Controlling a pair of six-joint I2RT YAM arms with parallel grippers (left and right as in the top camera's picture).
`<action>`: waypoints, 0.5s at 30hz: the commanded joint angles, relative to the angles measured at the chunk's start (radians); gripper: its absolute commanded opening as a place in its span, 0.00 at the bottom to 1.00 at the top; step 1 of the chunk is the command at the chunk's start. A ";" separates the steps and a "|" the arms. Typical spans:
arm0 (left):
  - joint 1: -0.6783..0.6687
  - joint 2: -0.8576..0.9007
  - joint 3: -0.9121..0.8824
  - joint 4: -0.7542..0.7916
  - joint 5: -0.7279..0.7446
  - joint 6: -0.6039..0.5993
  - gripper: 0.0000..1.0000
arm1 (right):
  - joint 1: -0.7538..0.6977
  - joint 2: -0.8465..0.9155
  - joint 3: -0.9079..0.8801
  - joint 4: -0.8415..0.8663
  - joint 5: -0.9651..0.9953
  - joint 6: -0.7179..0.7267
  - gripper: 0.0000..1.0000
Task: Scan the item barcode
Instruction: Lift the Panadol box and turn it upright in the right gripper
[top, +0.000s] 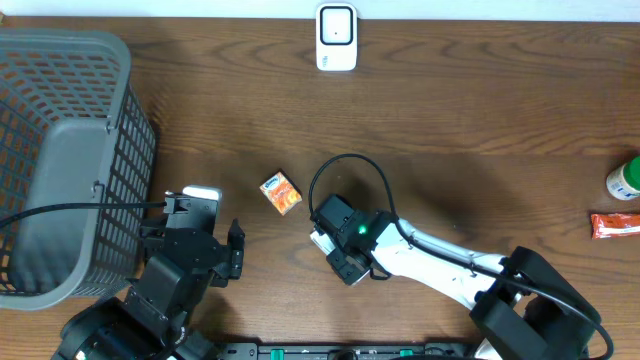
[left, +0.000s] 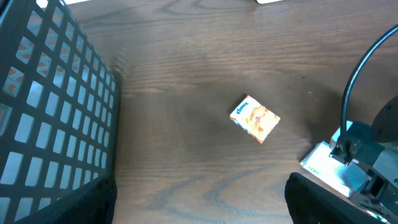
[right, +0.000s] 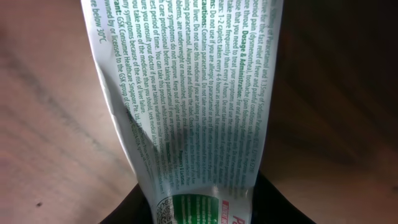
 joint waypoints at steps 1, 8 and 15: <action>-0.003 -0.001 -0.003 -0.003 -0.013 -0.005 0.85 | -0.022 0.029 -0.005 -0.019 -0.203 -0.020 0.27; -0.003 -0.001 -0.003 -0.003 -0.014 -0.005 0.85 | -0.153 -0.097 0.042 -0.097 -0.541 -0.209 0.26; -0.003 -0.001 -0.003 -0.003 -0.013 -0.005 0.85 | -0.282 -0.228 0.042 -0.144 -0.828 -0.308 0.24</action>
